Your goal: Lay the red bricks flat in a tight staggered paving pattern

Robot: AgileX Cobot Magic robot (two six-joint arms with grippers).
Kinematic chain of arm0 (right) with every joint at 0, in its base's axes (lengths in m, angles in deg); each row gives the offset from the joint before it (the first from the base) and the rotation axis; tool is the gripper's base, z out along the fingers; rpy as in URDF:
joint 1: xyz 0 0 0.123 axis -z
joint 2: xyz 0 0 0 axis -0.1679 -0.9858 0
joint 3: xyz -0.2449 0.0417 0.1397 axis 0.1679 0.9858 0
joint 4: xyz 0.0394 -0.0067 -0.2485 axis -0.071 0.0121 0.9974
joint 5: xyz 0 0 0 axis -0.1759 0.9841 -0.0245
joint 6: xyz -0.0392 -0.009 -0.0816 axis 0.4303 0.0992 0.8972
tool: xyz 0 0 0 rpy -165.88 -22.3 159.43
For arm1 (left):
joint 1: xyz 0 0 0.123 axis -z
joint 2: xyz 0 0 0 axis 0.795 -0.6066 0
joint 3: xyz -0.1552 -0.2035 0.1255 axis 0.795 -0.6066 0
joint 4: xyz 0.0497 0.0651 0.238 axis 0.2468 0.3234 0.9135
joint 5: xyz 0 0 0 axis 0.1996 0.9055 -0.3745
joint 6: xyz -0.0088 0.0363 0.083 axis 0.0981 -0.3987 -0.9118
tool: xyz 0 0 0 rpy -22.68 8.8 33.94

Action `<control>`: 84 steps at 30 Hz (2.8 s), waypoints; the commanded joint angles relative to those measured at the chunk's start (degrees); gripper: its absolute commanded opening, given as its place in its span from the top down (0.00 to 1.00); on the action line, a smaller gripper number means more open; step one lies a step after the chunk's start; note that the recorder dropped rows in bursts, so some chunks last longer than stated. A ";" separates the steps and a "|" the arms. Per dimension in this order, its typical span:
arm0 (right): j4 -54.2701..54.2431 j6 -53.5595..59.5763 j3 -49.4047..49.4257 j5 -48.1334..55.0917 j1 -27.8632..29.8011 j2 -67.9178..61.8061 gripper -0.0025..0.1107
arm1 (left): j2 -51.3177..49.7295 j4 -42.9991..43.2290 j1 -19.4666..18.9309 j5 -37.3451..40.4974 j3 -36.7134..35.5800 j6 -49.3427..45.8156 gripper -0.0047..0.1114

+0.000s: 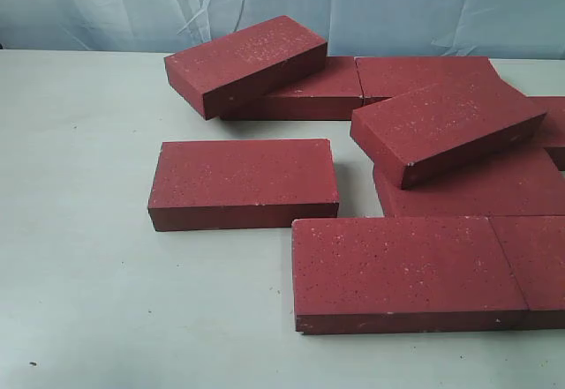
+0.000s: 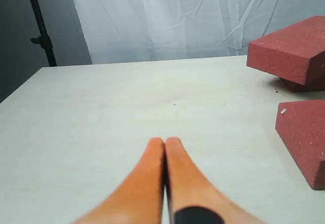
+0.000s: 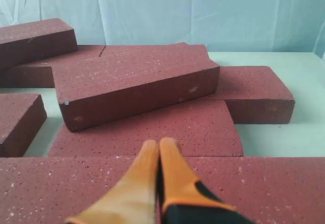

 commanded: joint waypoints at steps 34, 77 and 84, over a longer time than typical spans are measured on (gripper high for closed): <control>0.00 0.38 0.11 -30.43 0.21 0.38 0.98 | 0.29 0.02 -0.26 -0.79 -0.26 0.14 0.96; 0.33 0.38 -26.78 -4.31 0.21 -10.09 0.98 | 0.29 0.02 -0.26 -0.79 -0.26 0.14 0.96; 0.00 0.38 -26.78 -4.19 0.21 -15.28 0.98 | 0.29 0.02 -0.26 -0.79 -0.26 0.14 0.96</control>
